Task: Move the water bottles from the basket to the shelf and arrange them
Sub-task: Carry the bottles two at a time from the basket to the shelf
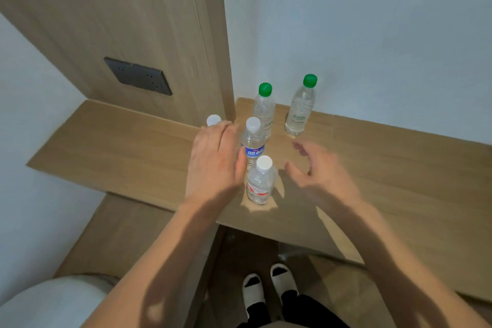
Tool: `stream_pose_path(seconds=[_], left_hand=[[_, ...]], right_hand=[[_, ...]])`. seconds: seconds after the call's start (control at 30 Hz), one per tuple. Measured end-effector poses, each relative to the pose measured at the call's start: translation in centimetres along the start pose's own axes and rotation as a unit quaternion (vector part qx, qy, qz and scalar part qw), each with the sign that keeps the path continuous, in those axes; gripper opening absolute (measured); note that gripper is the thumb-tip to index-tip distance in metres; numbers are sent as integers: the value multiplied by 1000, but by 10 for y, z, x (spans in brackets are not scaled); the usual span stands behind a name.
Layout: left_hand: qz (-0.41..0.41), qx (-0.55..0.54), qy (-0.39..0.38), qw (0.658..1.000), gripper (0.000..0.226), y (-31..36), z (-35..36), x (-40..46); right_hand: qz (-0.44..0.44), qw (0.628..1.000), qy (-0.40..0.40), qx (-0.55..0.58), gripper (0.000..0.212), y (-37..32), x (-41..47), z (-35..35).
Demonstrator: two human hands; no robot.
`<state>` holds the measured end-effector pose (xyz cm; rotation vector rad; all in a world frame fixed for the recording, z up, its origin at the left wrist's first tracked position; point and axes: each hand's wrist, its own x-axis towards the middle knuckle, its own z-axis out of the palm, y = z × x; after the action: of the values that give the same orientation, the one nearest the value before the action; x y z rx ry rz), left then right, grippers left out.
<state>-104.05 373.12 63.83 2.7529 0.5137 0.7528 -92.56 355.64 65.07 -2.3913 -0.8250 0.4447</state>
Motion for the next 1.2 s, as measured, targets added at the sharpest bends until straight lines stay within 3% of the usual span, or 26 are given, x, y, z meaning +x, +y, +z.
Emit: stream_pose_path(seconds=[0.37,0.6,1.2], left_hand=[[161,-83,-27,983,37,111,40,18],[267,-110,-74,955,35,229,69,-3],[498,-179,-162,833,41,608,107,-171]], right_hand=[[114,982,148,-29,60,63,-91,-57],[203,953,226,-1,61,129,-186,-102],[421,804,420,15,57,322,-534,-201]])
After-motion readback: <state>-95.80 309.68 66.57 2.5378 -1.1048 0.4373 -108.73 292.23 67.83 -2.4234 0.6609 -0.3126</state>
